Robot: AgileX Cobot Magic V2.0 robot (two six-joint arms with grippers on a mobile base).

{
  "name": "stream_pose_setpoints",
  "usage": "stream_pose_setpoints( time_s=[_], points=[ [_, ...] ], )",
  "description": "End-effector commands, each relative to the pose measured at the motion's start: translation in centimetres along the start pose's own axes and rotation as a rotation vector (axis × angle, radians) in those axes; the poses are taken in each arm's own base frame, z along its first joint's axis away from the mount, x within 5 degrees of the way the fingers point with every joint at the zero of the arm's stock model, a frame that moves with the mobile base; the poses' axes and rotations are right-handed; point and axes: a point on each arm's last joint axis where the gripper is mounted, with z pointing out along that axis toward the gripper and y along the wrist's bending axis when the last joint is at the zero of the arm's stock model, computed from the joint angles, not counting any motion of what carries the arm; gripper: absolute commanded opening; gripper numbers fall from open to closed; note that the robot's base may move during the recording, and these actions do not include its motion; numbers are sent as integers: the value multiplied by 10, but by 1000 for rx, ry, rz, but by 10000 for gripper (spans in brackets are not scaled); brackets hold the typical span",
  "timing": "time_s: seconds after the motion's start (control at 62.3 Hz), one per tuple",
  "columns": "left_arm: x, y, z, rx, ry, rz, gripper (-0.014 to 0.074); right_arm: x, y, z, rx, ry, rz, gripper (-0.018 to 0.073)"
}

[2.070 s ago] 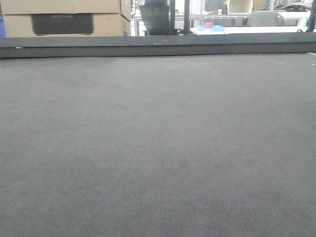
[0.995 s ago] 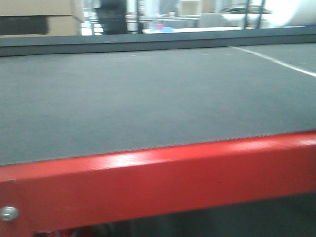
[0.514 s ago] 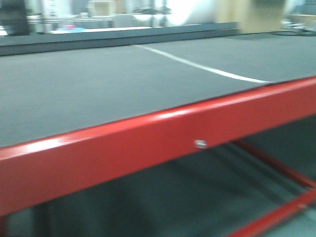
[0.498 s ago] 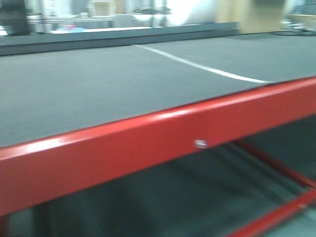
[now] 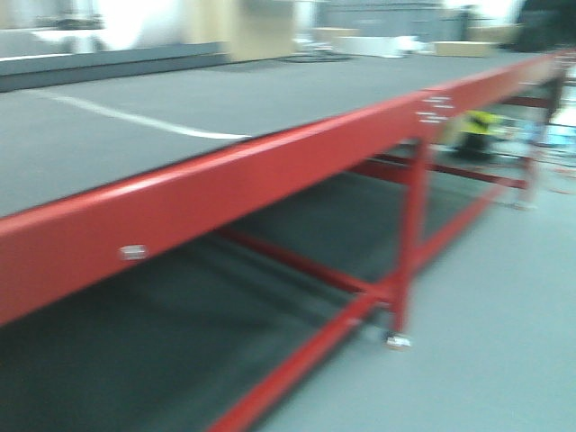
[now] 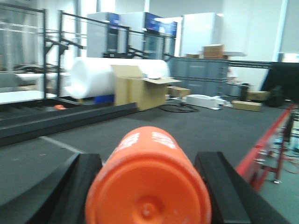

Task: Place cylindrical capacitor in blue bin on shelf
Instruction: 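Drive the base to the shelves of blue bins holding both objects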

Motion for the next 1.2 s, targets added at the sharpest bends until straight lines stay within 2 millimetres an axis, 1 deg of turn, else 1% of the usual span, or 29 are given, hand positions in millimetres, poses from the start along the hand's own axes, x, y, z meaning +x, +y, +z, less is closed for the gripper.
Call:
stream_pose_setpoints(
  time_s=[0.0,1.188],
  points=[
    [-3,0,0,-4,-29,2,-111,-4,0,-1,3,-36,-15,-162],
    [-3,0,0,-4,-29,2,-111,-4,0,-1,3,-36,-15,-162]
  ],
)
